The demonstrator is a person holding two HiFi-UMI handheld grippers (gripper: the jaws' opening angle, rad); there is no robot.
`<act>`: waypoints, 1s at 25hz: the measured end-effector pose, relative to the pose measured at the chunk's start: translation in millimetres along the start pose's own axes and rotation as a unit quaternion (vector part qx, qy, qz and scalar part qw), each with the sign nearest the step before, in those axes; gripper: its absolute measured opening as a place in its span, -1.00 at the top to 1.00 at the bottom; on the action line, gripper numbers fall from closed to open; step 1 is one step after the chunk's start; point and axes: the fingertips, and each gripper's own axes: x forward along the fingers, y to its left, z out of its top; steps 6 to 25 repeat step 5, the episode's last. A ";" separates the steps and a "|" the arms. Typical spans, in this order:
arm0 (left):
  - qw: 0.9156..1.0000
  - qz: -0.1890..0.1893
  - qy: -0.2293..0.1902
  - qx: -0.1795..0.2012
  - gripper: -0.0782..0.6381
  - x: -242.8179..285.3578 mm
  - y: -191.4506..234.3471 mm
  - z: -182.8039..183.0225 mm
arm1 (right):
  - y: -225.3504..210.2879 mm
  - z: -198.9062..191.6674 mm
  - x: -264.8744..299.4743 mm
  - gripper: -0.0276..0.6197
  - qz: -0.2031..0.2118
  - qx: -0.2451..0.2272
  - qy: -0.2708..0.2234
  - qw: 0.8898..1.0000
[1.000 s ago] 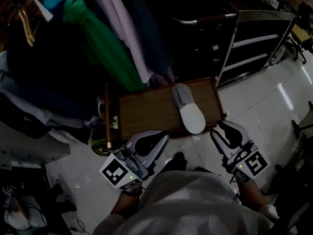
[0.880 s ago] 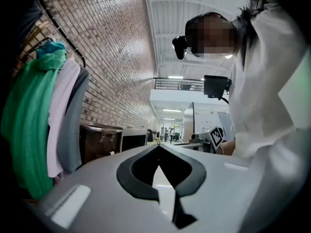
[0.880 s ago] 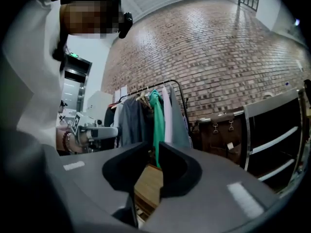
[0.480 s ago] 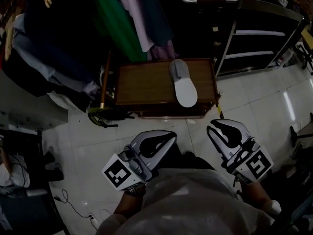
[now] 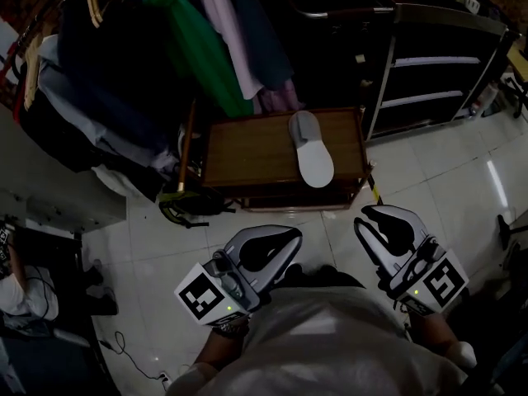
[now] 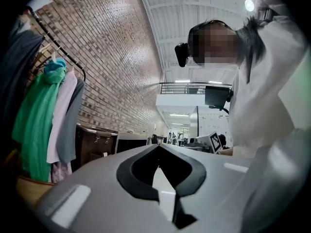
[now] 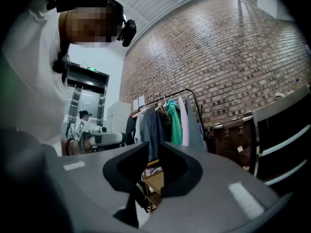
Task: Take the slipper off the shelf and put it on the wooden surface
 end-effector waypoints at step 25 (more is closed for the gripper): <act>0.999 -0.006 0.030 -0.043 0.78 21.4 -2.6 -6.6 | -2.4 10.2 -7.1 0.73 -0.010 -0.010 -0.024 1.000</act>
